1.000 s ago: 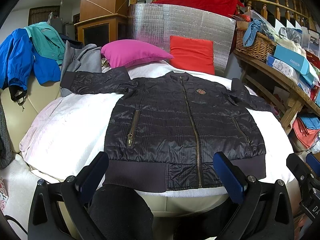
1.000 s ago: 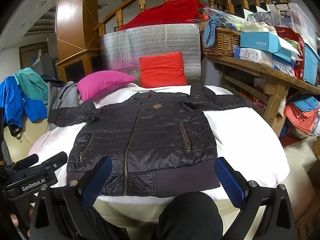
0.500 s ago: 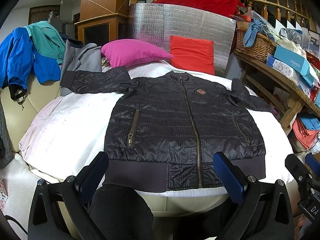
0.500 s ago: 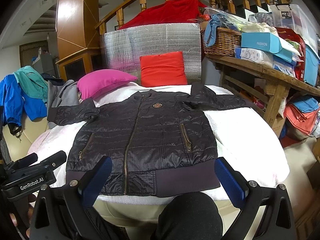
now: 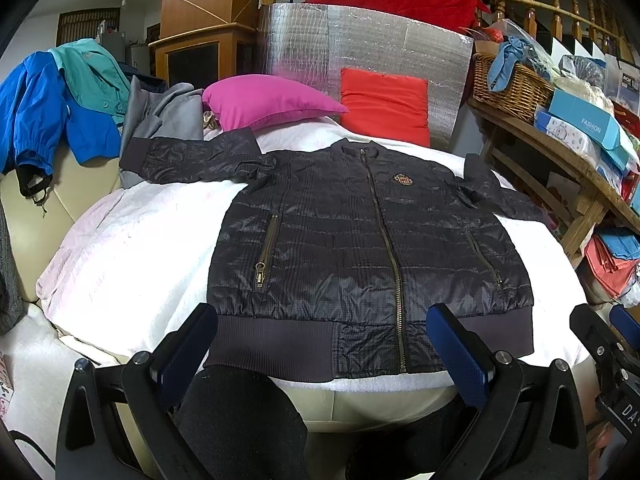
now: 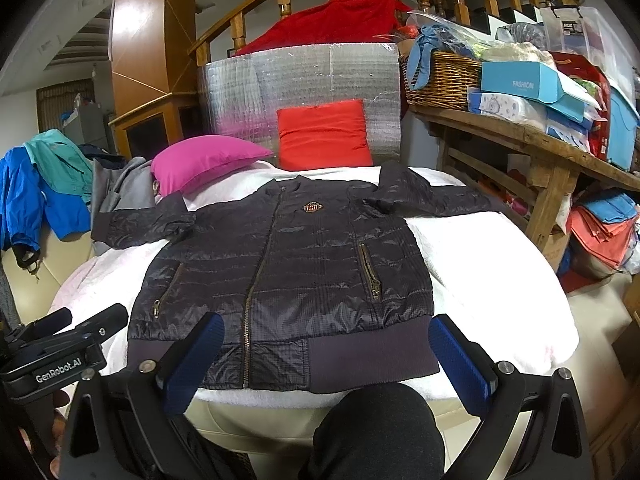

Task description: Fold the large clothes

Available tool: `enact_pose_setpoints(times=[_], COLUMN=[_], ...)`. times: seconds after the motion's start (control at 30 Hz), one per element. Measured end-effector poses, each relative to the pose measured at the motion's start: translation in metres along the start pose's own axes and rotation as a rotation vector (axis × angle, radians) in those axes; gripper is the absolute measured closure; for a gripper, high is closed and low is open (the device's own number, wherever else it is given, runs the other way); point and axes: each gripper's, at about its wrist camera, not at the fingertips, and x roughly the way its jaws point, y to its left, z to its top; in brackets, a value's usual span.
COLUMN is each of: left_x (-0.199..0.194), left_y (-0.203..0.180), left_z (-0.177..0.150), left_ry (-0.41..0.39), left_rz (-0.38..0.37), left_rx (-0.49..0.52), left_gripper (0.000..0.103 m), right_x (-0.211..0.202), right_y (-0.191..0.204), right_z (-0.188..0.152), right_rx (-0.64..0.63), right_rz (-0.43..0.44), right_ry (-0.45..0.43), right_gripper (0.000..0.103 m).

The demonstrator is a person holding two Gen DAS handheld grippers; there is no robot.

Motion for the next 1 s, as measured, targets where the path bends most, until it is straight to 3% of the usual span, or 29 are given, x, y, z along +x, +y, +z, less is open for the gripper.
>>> enact_pose_setpoints(times=[0.23, 0.33, 0.43, 0.57, 0.87, 1.0], left_x=[0.023, 0.046, 0.065, 0.085, 0.144, 0.192], left_y=[0.009, 0.012, 0.012, 0.005, -0.024, -0.043], left_z=[0.001, 0.005, 0.01, 0.025, 0.082, 0.108], left_ry=[0.007, 0.05, 0.077, 0.08, 0.03, 0.025], left_rz=[-0.012, -0.025, -0.029, -0.035, -0.061, -0.076], left_rx=[-0.004, -0.01, -0.013, -0.001, 0.033, 0.039], left_gripper=[0.0, 0.0, 0.0, 0.0, 0.0, 0.0], right_x=[0.029, 0.048, 0.065, 0.087, 0.169, 0.232], right_y=[-0.002, -0.016, -0.048, -0.099, -0.241, -0.297], right_z=[0.001, 0.003, 0.006, 0.015, 0.061, 0.089], right_rx=[-0.037, -0.007, 0.131, 0.29, 0.685, 0.812], right_rz=[0.043, 0.118, 0.255, 0.292, 0.275, 0.228], right_ry=[0.059, 0.1, 0.145, 0.16, 0.145, 0.158], right_gripper=[0.0, 0.0, 0.0, 0.0, 0.015, 0.036])
